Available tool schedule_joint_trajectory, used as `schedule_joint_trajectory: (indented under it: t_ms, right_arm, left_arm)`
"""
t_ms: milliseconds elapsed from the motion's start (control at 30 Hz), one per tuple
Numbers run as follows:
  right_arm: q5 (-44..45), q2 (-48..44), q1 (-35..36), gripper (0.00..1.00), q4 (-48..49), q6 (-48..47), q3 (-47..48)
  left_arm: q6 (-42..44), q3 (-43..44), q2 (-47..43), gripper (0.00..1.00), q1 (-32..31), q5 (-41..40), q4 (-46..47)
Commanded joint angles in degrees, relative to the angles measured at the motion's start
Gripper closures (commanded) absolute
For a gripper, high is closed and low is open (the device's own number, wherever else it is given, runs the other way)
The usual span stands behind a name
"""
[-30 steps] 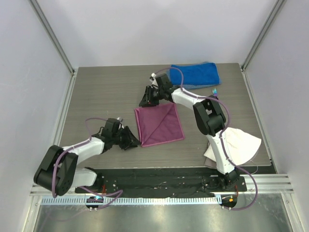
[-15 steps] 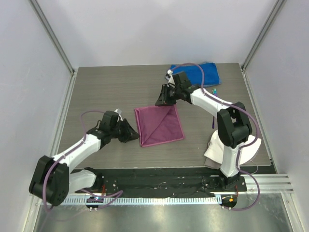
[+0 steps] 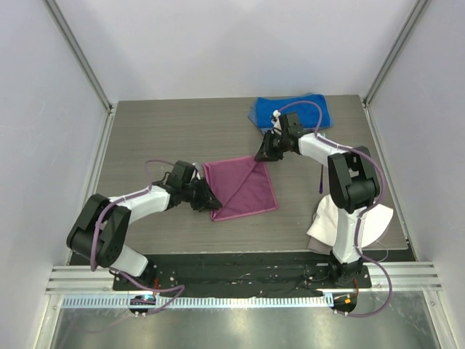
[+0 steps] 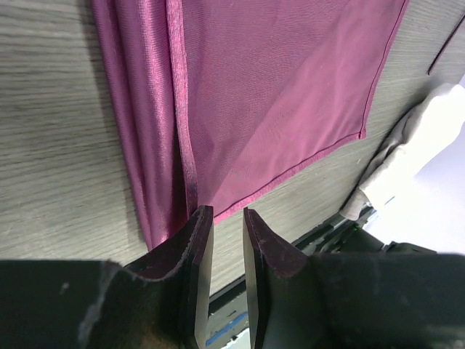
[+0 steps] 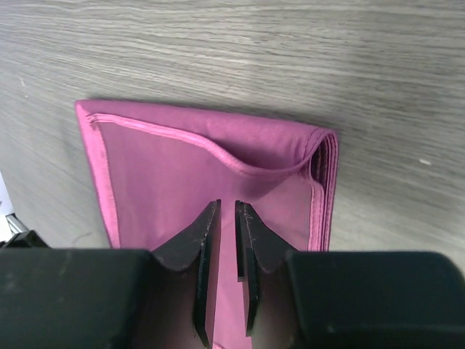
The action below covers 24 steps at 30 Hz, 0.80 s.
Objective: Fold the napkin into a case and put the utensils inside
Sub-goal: Smooth out the upper triangle-folded napkin at the center of the board.
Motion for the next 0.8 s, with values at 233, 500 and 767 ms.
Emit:
schedule_joint_trajectory:
  t_ms: [233, 500, 767]
  right_arm:
    - [0.6, 6.7, 0.0, 0.79, 3.9, 1.3, 6.3]
    - [0.6, 9.2, -0.1, 0.79, 2.6, 0.2, 9.0]
    - [-0.6, 7.8, 0.2, 0.76, 0.9, 1.6, 11.1]
  left_arm:
    - [2.3, -4.0, 1.2, 0.73, -0.2, -1.4, 3.8]
    - [3.1, -4.1, -1.4, 0.65, -0.2, -2.4, 2.5]
    - [5.7, 4.4, -5.5, 0.57, 0.4, -5.0, -4.9]
